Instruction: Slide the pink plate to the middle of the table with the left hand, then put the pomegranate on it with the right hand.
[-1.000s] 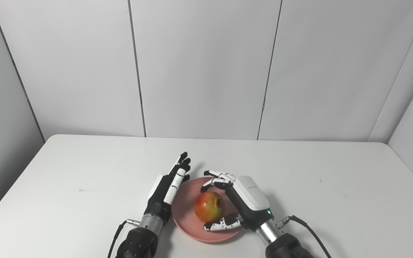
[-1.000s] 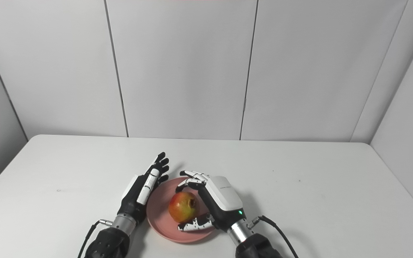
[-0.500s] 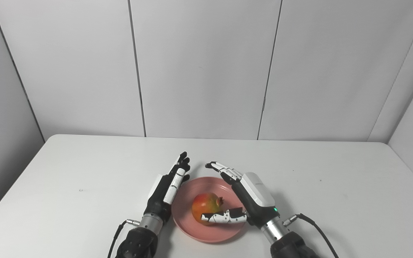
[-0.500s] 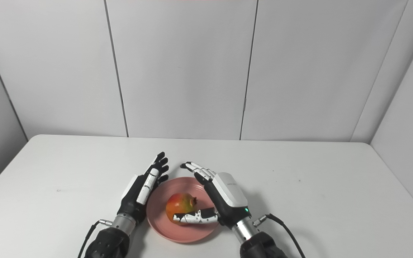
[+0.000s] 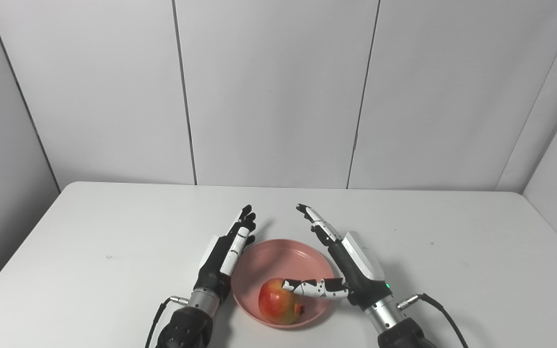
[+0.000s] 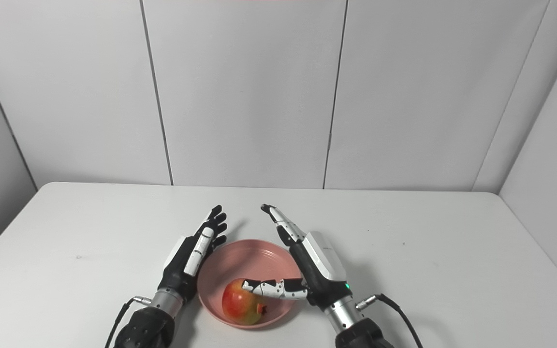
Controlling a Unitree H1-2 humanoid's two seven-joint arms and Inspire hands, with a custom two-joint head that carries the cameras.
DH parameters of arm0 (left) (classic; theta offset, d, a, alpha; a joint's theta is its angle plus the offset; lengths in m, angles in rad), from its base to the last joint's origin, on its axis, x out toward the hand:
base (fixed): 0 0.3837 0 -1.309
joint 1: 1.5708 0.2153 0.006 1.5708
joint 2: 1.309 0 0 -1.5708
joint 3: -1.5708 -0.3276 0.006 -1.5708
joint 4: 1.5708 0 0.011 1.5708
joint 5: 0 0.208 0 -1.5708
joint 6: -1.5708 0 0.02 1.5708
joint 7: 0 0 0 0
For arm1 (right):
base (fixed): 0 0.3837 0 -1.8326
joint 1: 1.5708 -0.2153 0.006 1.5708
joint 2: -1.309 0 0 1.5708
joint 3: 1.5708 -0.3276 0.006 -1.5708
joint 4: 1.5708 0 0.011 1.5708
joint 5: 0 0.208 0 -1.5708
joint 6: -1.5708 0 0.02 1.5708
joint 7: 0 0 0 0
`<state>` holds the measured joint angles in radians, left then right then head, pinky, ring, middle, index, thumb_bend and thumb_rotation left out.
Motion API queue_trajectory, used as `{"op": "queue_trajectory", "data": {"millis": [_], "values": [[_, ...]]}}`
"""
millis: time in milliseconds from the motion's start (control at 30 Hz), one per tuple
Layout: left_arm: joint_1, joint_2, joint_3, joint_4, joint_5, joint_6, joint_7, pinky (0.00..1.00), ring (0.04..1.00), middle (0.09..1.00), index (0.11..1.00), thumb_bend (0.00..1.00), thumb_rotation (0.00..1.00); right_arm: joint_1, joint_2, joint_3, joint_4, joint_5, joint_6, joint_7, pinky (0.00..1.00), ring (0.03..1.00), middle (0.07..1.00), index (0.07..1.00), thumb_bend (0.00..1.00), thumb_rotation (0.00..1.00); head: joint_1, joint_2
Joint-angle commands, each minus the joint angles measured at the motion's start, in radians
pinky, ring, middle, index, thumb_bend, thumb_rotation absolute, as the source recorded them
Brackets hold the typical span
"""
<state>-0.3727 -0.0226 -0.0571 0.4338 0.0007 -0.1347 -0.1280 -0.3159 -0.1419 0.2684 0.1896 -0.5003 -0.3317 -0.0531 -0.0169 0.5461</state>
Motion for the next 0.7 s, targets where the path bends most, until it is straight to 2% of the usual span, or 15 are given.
{"op": "queue_trajectory", "data": {"millis": [0,233,300,467,567,667], "values": [[0.015,-0.005,0.003,0.007,-0.021,-0.009,-0.006,0.94,0.974,0.982,0.986,0.53,1.00,-0.021,-0.006,-0.023,-0.031,0.033,-0.024,-0.007,0.85,0.936,0.973,0.971,0.58,0.63,0.003,0.001],[0.017,-0.001,0.013,0.003,-0.013,-0.012,0.005,0.94,0.968,0.980,0.985,0.52,1.00,0.002,0.002,-0.083,-0.012,0.154,0.030,0.038,0.95,0.990,1.000,0.990,0.58,0.77,-0.002,0.002],[0.018,0.000,0.016,0.002,-0.012,-0.011,0.008,0.94,0.967,0.978,0.981,0.51,1.00,0.003,0.003,-0.093,-0.006,0.170,0.039,0.047,0.93,0.985,1.000,0.993,0.58,0.81,-0.004,0.003],[0.015,-0.005,0.030,0.009,0.022,-0.021,0.074,0.89,0.935,0.950,0.946,0.49,1.00,-0.010,0.001,-0.127,0.057,0.227,0.044,0.052,0.92,0.976,1.000,0.996,0.54,0.84,-0.006,-0.004],[0.014,0.002,0.030,0.018,0.035,-0.026,0.104,0.88,0.919,0.934,0.921,0.51,1.00,-0.021,0.007,-0.144,0.084,0.241,0.051,0.044,0.95,0.980,1.000,0.998,0.53,0.91,-0.005,-0.006],[0.012,0.016,0.038,0.029,-0.004,-0.050,0.072,0.91,0.939,0.953,0.946,0.52,1.00,-0.024,0.021,-0.164,0.100,0.268,0.084,0.045,0.96,0.978,1.000,1.000,0.53,0.93,-0.007,-0.012]]}}
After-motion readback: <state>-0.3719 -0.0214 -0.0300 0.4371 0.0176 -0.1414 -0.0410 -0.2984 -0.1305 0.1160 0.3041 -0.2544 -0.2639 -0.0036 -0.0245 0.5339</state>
